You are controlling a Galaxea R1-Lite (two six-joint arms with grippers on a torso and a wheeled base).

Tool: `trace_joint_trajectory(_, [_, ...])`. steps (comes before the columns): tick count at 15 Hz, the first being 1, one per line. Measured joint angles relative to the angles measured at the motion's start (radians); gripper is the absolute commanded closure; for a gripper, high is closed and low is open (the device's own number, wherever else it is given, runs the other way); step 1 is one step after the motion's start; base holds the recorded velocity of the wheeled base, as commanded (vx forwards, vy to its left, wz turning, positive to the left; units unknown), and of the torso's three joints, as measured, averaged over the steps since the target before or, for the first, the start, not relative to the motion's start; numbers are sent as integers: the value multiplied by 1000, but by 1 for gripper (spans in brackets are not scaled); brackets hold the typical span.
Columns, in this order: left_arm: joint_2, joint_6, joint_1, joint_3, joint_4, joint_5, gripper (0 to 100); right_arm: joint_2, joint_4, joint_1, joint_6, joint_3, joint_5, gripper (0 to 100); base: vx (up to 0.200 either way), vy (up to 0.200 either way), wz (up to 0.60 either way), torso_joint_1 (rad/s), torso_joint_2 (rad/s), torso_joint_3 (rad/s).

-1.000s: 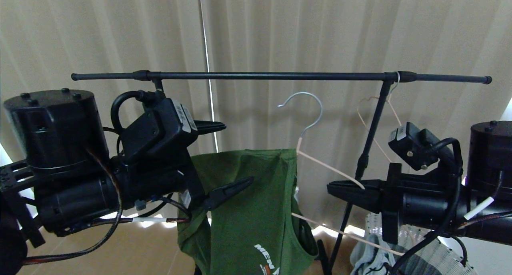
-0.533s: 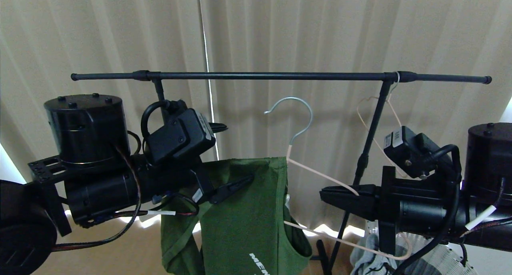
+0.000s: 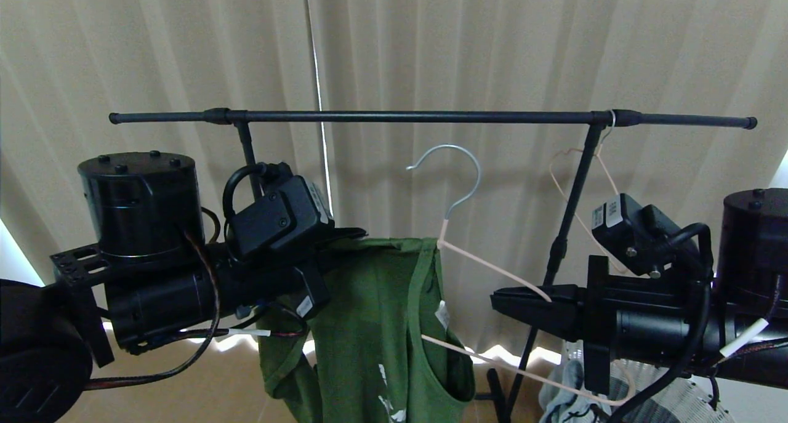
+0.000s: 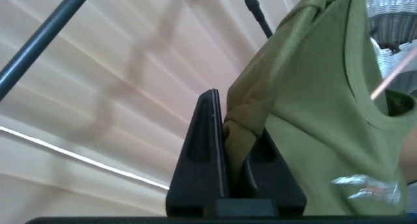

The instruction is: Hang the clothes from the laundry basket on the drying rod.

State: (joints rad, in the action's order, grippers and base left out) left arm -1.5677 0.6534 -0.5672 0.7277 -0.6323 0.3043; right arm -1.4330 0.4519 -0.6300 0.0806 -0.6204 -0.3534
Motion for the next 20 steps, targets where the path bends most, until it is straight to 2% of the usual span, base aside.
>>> trace_joint_trajectory(6, [4,-36,1,-10,-9,-6,100,-1,14,2,0,-7,2,100,0,0,0,0,0,0])
trace_joint_trajectory(7, [4,-36,1,-10,-10,-7,100,0,15,2,1,-5,3,0,0,0,0,0,0,0])
trace_joint_trajectory(10, [4,-39,1,-7,-9,-15,100,0,24,3,1,-4,7,0,0,0,0,0,0,0])
trace_joint_trajectory(14, [10,-48,31,-7,-59,-118,100,8,99,33,4,19,11,0,0,0,0,0,0,0])
trace_joint_trajectory(17, [16,-51,63,-6,-61,-270,100,29,122,109,28,35,12,0,0,0,0,0,0,0])
trace_joint_trajectory(20, [21,-51,70,-1,-74,-371,100,63,118,142,35,79,13,0,0,0,0,0,0,0])
